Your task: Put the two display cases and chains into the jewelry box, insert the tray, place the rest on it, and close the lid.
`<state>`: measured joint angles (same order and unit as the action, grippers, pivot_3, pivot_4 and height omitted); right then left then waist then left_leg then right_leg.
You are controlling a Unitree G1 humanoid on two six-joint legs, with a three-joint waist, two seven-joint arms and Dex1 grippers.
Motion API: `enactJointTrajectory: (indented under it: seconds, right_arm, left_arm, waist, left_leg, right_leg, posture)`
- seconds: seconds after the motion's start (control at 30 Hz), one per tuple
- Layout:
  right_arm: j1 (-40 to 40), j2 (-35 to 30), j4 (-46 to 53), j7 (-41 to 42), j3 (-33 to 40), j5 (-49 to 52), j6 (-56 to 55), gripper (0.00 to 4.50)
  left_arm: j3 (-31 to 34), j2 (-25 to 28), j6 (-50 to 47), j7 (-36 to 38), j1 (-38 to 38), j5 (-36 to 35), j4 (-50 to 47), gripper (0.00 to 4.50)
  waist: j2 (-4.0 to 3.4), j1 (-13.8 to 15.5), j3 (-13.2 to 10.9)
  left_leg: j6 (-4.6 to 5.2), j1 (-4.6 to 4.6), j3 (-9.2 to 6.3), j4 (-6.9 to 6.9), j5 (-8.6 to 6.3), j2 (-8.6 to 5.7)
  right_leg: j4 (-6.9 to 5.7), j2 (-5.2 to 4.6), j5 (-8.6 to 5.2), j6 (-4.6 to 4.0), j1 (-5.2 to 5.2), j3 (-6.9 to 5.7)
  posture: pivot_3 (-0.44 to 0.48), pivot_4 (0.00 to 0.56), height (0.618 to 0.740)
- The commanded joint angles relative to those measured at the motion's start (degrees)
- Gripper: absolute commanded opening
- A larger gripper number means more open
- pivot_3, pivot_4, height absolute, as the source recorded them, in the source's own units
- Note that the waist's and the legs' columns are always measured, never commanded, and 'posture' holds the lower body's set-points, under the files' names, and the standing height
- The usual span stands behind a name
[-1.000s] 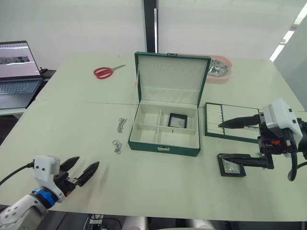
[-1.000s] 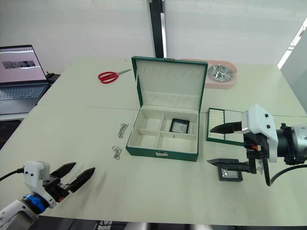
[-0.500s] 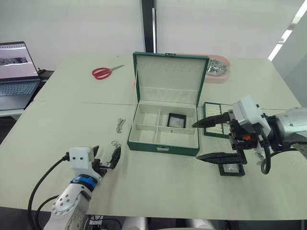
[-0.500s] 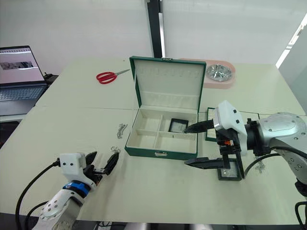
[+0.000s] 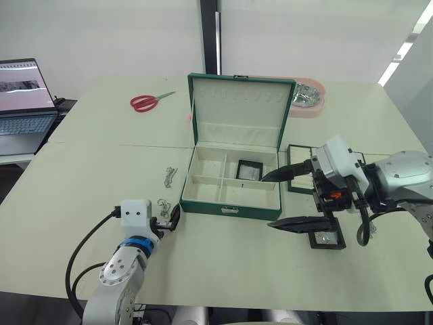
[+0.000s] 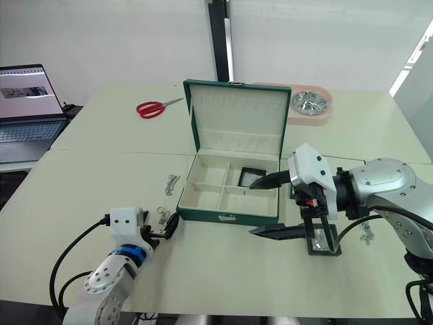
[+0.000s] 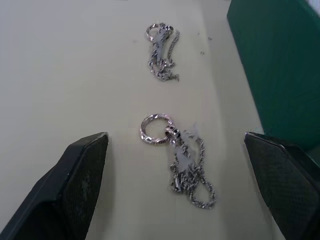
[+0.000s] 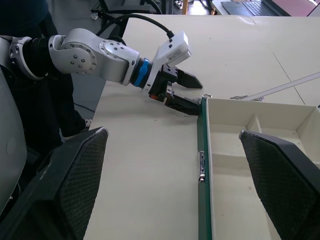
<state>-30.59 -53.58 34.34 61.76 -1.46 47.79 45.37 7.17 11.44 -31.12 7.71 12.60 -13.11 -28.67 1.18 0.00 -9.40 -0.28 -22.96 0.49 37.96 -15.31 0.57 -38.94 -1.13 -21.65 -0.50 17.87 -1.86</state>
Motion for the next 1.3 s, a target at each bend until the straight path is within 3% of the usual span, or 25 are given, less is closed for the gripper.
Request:
enactJointTrajectory:
  seconds: [0.03, 0.23, 0.27, 0.33, 0.77, 1.0, 1.3]
  right_arm:
    - [-1.4, 0.1, 0.6, -0.2, 0.3, -0.1, -0.2, 4.50]
    - [-1.8, 0.2, 0.7, -0.6, 0.2, 0.3, 0.1, 4.50]
    - [-1.8, 0.2, 0.7, -0.6, 0.2, 0.3, 0.1, 4.50]
    - [-2.0, 0.3, 0.6, -0.8, 0.2, 0.4, 0.2, 4.50]
    - [-2.1, 0.5, 0.5, -1.2, 0.4, 0.3, 0.4, 4.50]
    - [-1.8, 0.5, 0.3, -1.5, 0.6, 0.1, 0.2, 4.50]
    - [-0.2, 0.1, 0.8, -2.9, 2.2, 0.4, 0.1, 4.50]
  left_arm:
    - [-0.5, -0.2, -0.8, -1.0, 0.6, 1.2, -0.5, 4.48]
    - [-0.6, -0.1, -3.1, -1.5, 0.7, 1.4, 0.5, 4.48]
    - [-0.4, -0.2, -3.3, -1.5, 0.7, 1.2, 0.5, 4.31]
    - [0.2, -0.6, -3.7, -1.5, 0.9, 0.6, 0.4, 3.89]
    - [1.9, -0.3, -4.5, -1.5, 1.8, 0.3, 1.6, 0.01]
    - [3.6, 0.7, -0.9, 0.4, 1.2, -0.2, 1.5, 0.01]
    - [9.0, 8.7, 8.4, 8.8, -0.2, -2.0, -3.5, 0.01]
  waist:
    - [0.00, 0.0, 0.0]
    - [-0.03, 0.0, 0.0]
    - [-0.03, 0.0, 0.0]
    - [-0.04, 0.0, 0.0]
    - [-0.04, 0.0, 0.0]
    - [-0.06, 0.0, 0.0]
    - [-0.01, 0.0, 0.0]
  left_leg:
    - [0.00, 0.00, 0.00, 0.00, 0.00, 0.00]
    - [0.00, 0.02, 0.00, -0.01, 0.00, 0.01]
    - [0.00, 0.02, 0.01, -0.01, 0.00, 0.00]
    - [0.00, 0.03, 0.00, -0.01, 0.00, 0.01]
    - [0.00, 0.02, 0.00, -0.02, 0.00, 0.00]
    - [0.00, 0.02, 0.00, -0.03, 0.00, 0.00]
    - [0.00, -0.02, -0.03, -0.04, 0.00, 0.01]
  right_leg:
    - [0.00, 0.00, 0.00, 0.00, 0.00, 0.00]
    - [0.00, 0.00, 0.00, 0.00, 0.00, 0.00]
    - [0.00, 0.00, 0.00, 0.00, 0.00, 0.00]
    - [0.00, 0.00, 0.00, 0.00, 0.00, 0.00]
    - [0.01, 0.00, 0.00, 0.00, -0.01, 0.01]
    - [0.01, -0.01, 0.00, 0.00, -0.01, 0.01]
    - [0.04, -0.01, 0.00, 0.00, 0.04, -0.02]
  posture:
    - [0.000, 0.150, 0.740]
    - [0.000, 0.150, 0.740]
    - [0.000, 0.150, 0.740]
    - [0.000, 0.150, 0.740]
    - [0.000, 0.150, 0.740]
    - [0.000, 0.150, 0.740]
    - [0.000, 0.150, 0.740]
